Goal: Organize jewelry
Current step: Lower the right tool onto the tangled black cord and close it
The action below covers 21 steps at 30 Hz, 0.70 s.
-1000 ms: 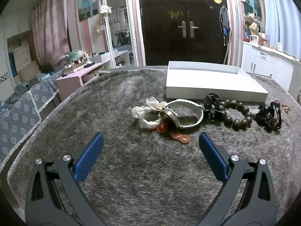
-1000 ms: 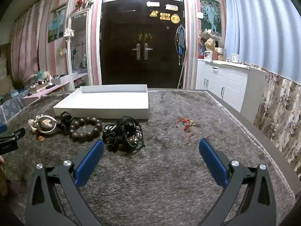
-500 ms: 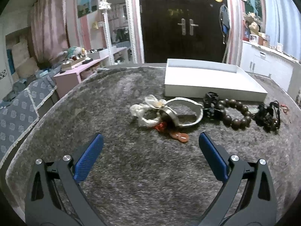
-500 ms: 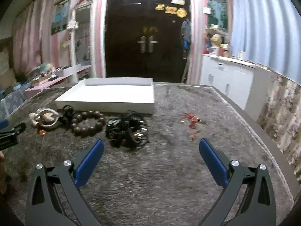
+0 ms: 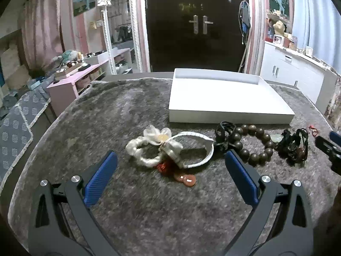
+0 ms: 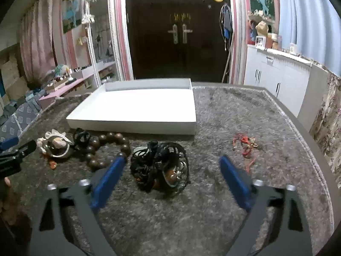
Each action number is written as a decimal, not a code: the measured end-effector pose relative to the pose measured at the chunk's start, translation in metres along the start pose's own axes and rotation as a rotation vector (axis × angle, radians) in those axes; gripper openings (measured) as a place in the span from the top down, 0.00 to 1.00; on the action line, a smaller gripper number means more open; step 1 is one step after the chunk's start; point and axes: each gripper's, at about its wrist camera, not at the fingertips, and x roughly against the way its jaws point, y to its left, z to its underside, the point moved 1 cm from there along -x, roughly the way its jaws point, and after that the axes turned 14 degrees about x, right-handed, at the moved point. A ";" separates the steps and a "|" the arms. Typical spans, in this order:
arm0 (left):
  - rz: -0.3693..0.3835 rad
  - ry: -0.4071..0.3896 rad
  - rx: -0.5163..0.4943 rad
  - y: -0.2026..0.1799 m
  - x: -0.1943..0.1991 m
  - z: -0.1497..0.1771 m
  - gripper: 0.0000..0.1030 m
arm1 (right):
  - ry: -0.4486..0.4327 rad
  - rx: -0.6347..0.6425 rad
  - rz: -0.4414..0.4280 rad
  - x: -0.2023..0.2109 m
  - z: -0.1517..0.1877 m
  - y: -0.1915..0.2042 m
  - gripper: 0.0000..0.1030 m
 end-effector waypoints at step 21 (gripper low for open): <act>0.045 0.088 -0.025 -0.002 -0.054 -0.015 0.26 | 0.074 -0.009 -0.008 -0.039 -0.004 -0.009 0.92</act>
